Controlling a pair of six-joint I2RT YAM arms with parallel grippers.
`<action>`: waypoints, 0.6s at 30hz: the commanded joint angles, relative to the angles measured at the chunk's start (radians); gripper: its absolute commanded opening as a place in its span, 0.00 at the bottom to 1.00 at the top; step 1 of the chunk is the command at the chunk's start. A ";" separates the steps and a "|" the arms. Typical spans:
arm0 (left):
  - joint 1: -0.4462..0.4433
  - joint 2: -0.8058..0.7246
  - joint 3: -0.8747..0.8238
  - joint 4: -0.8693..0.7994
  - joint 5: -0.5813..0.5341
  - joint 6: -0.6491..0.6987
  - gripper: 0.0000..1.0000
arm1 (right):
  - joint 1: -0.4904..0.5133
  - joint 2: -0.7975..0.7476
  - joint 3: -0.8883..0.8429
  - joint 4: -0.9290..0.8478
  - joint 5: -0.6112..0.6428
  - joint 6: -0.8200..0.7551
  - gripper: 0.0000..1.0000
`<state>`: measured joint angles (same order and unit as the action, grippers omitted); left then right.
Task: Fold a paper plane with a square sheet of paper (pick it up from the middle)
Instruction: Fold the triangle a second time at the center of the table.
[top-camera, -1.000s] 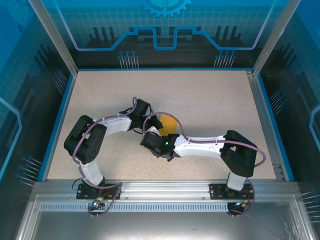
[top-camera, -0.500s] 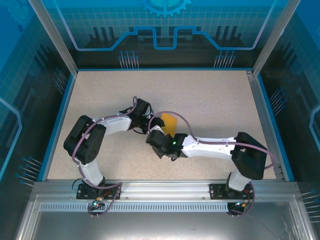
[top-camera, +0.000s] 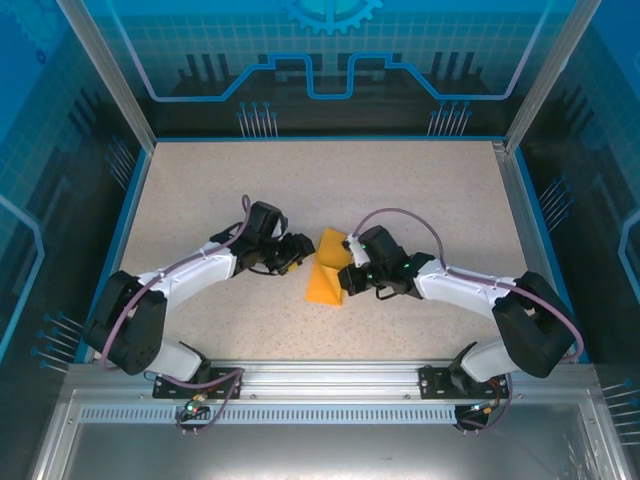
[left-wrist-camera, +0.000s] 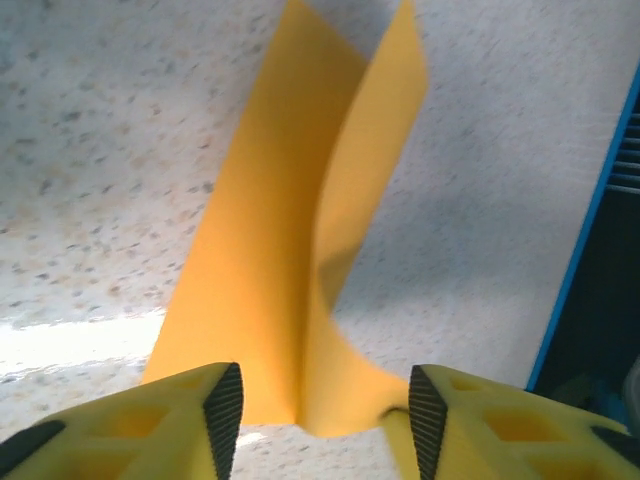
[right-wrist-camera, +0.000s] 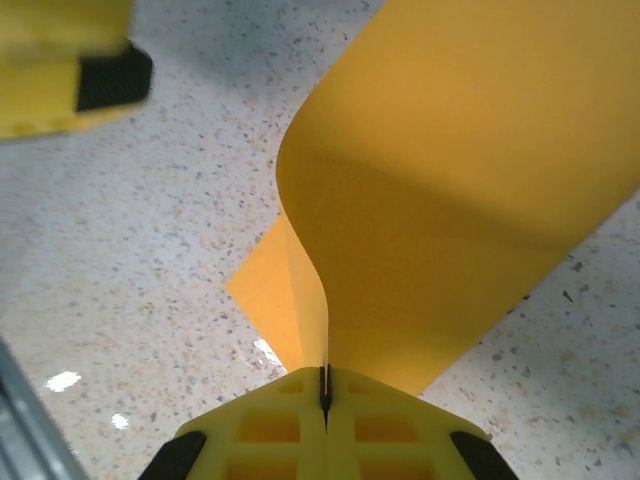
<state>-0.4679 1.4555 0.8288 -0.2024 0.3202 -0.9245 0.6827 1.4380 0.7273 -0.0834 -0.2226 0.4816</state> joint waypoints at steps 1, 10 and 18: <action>-0.020 -0.015 -0.057 0.032 0.049 0.016 0.43 | -0.056 -0.003 -0.026 0.100 -0.210 0.016 0.05; -0.086 0.085 -0.072 0.099 0.087 0.013 0.24 | -0.126 0.054 -0.035 0.091 -0.267 0.023 0.05; -0.126 0.186 -0.044 0.077 0.076 0.014 0.18 | -0.129 0.080 -0.017 0.041 -0.228 0.019 0.06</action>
<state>-0.5892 1.6196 0.7601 -0.1188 0.3832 -0.9161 0.5682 1.5017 0.6991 -0.0124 -0.4496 0.4980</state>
